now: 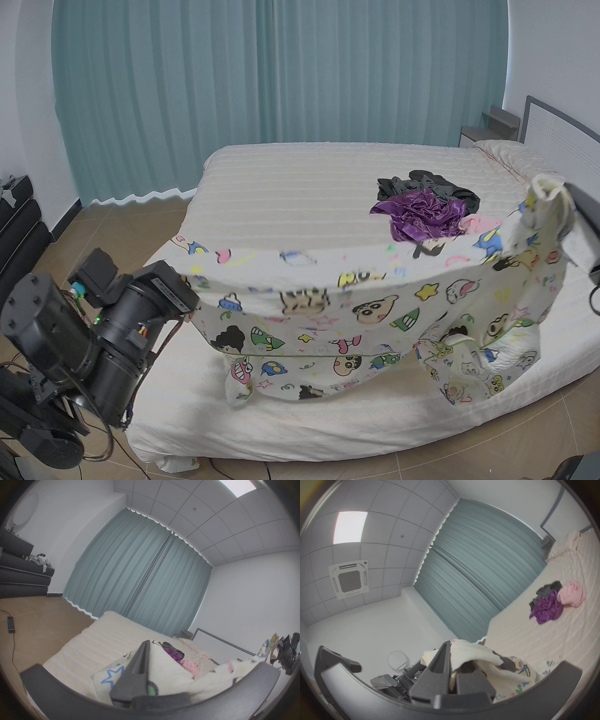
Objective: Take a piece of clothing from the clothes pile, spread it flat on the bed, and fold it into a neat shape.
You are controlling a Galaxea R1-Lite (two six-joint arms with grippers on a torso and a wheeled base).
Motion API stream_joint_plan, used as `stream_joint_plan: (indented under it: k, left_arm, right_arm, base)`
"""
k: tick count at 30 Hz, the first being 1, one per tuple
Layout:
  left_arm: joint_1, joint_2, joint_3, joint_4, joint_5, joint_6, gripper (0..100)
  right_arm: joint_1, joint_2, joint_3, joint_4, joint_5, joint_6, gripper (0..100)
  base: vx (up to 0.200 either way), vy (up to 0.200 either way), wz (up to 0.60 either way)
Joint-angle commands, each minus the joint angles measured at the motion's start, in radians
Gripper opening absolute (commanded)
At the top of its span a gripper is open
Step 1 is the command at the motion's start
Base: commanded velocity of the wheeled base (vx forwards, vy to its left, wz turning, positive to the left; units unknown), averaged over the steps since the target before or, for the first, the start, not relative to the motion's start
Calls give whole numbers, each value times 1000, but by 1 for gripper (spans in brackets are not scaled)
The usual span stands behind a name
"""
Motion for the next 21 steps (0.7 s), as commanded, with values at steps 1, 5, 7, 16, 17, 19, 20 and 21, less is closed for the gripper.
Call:
stream_joint_plan:
  k: [1,5,7,16,17,19,20,21]
  left_arm:
    - [-9,-133,1,24,1,42,0]
    - [-8,-144,-8,59,1,43,0]
    - [-5,-144,-17,70,-1,43,0]
    - [55,-6,-19,82,-4,23,0]
    - [63,14,-23,82,-4,12,0]
    - [77,45,-37,82,-5,-9,0]
    - [89,68,-60,82,-5,-24,0]
    - [97,83,-72,83,-7,-38,0]
  right_arm:
    - [-3,-148,-76,49,17,-10,0]
    - [-7,-134,-95,52,17,-10,0]
    - [-7,-97,-117,54,19,-8,0]
    - [-156,187,-122,6,48,-2,0]
    - [-176,214,-117,-14,60,-2,0]
    - [-211,259,-112,-49,75,-2,0]
    - [-233,291,-112,-74,77,-4,0]
    - [-245,312,-114,-88,78,-4,0]
  base:
    - [0,0,0]
    - [0,0,0]
    - [0,0,0]
    - [0,0,0]
    - [0,0,0]
    - [0,0,0]
    - [0,0,0]
    - [0,0,0]
